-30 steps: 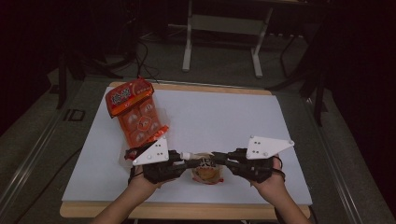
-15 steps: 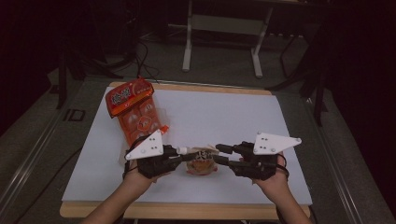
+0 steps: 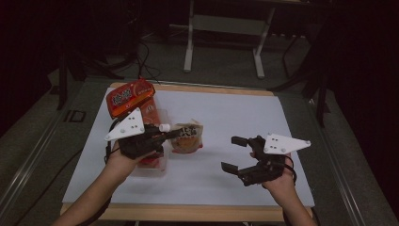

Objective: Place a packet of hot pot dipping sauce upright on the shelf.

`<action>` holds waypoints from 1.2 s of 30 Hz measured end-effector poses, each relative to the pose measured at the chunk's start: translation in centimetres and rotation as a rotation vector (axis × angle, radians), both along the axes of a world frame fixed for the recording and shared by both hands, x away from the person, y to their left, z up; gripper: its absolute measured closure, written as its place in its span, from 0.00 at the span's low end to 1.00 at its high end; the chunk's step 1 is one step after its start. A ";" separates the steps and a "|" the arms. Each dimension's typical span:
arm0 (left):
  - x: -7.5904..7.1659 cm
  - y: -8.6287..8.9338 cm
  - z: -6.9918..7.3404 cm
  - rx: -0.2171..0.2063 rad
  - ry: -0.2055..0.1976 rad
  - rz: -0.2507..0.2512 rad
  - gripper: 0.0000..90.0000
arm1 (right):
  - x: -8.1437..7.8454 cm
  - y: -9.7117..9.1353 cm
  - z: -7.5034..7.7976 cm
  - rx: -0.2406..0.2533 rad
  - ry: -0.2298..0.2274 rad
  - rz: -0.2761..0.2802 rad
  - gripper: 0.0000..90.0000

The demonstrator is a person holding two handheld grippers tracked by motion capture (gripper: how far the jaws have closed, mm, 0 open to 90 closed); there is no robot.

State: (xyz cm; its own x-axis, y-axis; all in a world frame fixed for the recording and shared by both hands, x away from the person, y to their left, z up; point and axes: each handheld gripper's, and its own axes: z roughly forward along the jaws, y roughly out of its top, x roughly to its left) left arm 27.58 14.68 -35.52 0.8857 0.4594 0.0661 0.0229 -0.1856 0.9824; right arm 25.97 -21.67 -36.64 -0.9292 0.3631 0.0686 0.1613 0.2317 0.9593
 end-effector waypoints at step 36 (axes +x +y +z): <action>2.1 9.0 -5.5 0.058 0.031 0.093 0.99 | 1.1 -1.7 -3.0 -0.020 0.056 -0.005 0.16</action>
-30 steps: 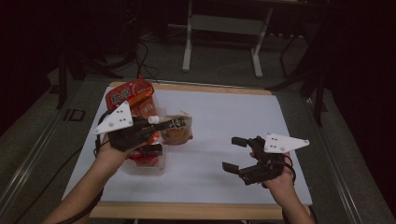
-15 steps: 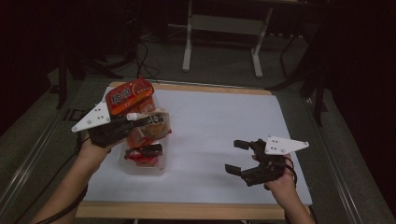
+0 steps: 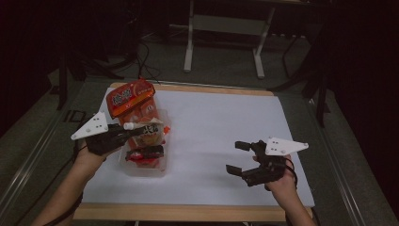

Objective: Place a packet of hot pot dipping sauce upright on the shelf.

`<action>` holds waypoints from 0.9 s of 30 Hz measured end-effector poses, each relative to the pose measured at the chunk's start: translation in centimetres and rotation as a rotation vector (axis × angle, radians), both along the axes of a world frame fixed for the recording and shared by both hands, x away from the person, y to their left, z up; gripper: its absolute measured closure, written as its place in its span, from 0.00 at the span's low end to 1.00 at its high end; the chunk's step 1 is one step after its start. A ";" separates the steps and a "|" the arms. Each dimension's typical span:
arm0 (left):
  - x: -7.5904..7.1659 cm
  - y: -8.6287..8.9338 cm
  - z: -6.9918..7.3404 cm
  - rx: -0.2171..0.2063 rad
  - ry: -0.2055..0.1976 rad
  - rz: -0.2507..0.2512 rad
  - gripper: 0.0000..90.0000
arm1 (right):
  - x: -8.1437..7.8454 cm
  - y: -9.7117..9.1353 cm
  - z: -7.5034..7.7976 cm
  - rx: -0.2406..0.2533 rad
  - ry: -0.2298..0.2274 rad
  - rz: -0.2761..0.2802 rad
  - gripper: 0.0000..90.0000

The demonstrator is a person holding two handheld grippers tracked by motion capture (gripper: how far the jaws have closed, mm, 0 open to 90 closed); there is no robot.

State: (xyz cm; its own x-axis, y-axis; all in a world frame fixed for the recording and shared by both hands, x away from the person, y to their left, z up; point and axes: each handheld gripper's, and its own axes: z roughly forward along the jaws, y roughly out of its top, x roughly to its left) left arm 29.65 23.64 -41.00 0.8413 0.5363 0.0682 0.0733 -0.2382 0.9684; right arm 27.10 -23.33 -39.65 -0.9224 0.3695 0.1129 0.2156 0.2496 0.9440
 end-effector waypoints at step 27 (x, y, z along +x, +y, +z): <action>0.0 -0.1 -1.4 0.033 0.062 -0.093 0.99 | 0.6 -0.4 -0.5 0.005 0.027 -0.022 0.16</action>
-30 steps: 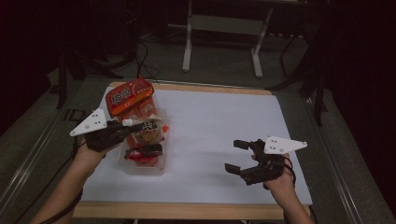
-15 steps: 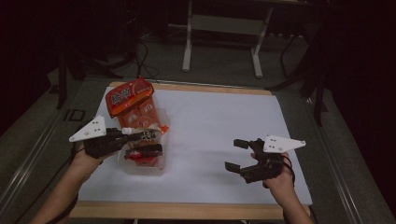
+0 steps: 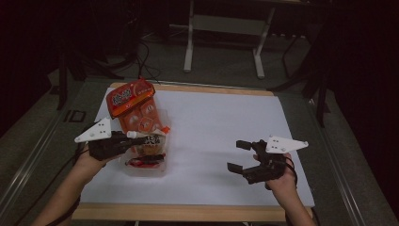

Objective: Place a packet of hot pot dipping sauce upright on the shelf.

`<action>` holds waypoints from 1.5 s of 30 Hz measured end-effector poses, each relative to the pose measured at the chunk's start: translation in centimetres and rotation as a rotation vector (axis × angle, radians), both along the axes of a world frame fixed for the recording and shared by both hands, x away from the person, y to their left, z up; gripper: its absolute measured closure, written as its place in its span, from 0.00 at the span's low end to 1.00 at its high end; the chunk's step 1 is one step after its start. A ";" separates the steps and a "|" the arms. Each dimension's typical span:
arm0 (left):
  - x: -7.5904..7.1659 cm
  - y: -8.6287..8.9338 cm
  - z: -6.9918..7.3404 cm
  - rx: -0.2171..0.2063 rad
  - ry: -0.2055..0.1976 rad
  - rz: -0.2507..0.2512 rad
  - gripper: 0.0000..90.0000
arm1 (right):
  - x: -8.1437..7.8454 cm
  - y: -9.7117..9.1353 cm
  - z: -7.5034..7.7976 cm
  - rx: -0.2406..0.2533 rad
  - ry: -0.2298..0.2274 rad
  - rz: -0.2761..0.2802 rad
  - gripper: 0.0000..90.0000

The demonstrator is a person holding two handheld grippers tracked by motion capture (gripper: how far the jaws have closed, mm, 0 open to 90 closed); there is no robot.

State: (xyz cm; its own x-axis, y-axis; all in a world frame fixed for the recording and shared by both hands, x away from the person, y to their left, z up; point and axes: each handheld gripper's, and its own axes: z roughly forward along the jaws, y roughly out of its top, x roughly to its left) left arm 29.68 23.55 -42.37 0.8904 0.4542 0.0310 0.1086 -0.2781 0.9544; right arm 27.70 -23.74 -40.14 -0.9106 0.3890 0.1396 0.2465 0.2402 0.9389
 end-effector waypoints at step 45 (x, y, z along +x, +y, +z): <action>0.9 -1.7 0.4 -0.017 0.082 0.083 0.45 | 0.1 0.3 -0.5 -0.014 0.025 0.015 0.16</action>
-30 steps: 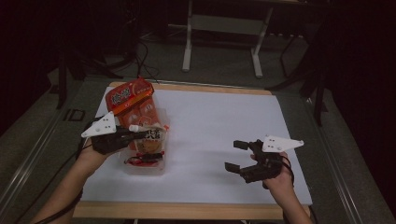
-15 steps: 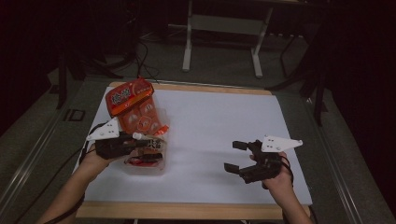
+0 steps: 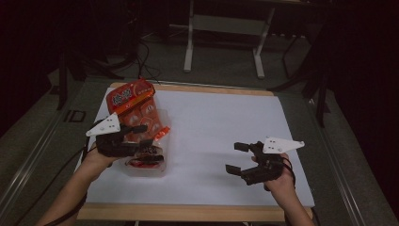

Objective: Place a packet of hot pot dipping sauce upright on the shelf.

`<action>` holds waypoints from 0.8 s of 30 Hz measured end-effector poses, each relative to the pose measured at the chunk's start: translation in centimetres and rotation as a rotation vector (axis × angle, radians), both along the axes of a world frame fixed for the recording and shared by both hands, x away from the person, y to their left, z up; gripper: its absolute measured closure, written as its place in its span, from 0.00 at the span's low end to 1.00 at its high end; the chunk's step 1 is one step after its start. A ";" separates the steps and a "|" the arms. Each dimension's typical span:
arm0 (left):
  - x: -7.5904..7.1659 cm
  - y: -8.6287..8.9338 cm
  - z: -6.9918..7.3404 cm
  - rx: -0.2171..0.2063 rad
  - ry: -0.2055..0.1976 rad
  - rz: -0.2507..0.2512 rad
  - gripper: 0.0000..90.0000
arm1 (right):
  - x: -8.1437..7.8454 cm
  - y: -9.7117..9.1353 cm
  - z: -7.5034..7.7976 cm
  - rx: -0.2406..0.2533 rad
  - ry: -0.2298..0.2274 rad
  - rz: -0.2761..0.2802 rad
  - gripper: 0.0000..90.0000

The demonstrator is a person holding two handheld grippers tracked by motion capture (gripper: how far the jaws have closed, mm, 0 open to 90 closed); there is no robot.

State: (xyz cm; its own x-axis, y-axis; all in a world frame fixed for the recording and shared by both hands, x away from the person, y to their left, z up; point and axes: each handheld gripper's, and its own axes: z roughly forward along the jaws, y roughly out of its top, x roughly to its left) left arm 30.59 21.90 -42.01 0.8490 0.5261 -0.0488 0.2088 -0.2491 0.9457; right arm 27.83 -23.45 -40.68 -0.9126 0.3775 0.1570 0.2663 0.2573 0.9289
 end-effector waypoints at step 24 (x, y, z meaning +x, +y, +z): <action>-2.1 -4.8 3.4 -0.026 0.051 0.012 0.03 | -0.2 -0.3 0.1 0.000 -0.006 -0.008 0.16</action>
State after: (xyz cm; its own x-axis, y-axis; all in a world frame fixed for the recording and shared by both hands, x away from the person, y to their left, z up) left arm 28.52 17.10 -38.56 0.8389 0.5339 -0.1059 0.2599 -0.2220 0.9398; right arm 27.68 -23.75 -40.56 -0.9103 0.3851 0.1520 0.2633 0.2549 0.9304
